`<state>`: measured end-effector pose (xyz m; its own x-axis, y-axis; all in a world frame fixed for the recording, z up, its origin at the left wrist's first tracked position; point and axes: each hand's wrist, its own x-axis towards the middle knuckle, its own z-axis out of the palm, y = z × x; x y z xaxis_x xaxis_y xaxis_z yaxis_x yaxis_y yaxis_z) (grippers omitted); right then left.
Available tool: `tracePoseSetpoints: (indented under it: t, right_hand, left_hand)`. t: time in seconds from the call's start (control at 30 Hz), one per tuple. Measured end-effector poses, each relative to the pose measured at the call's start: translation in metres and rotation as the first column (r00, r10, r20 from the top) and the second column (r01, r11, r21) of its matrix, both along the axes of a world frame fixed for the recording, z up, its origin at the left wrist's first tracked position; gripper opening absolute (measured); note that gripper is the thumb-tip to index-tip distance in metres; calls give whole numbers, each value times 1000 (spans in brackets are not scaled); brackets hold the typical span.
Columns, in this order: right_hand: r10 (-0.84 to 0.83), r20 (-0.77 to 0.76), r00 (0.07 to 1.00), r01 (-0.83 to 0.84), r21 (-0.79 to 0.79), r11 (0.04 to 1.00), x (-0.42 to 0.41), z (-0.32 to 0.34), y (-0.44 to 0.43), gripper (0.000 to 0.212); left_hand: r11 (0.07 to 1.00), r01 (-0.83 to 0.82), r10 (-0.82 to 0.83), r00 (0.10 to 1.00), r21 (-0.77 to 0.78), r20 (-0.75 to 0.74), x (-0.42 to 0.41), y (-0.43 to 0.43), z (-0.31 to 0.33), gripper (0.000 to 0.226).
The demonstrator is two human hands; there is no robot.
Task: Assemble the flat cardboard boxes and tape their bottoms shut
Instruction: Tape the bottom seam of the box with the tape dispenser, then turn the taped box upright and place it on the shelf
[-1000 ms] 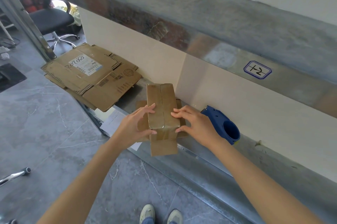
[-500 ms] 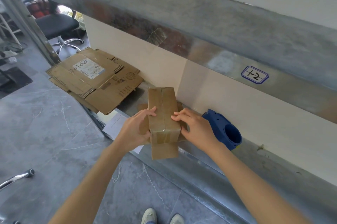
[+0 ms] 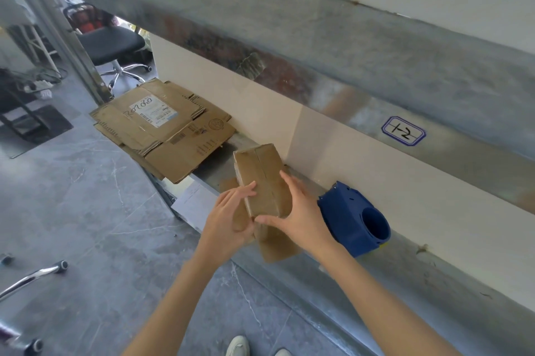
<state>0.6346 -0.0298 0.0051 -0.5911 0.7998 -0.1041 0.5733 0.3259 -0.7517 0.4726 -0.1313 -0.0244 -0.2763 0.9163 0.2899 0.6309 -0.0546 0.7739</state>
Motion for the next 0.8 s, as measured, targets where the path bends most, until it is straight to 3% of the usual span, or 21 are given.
tracePoseSetpoints:
  t: [0.17,0.33,0.43,0.53,0.63,0.8]
  right_hand:
    - [86,31,996,-86,-8,996,3,-2,15,115]
    - [223,58,973,-218,-89,972,6,7,34,116]
    - [258,71,963,-250,-113,962,7,13,40,115]
    - [274,97,957,-260,-137,956,7,18,43,112]
    - [190,118,975,-176,-122,977,7,21,37,103]
    - [-122,80,989,127,-56,990,7,13,5,91]
  left_hand:
    - [998,-68,68,995,11,-74,-7,1,5,44]
    - [996,-51,35,980,-77,-198,-45,24,21,69]
    - [983,7,-61,956,-186,-287,-68,48,29,93]
    - [935,206,-263,949,-289,-175,-86,67,33,106]
    - [899,323,-365,926,-294,-97,-95,80,31,98]
    - [949,219,-244,966,-229,-87,-99,80,21,95]
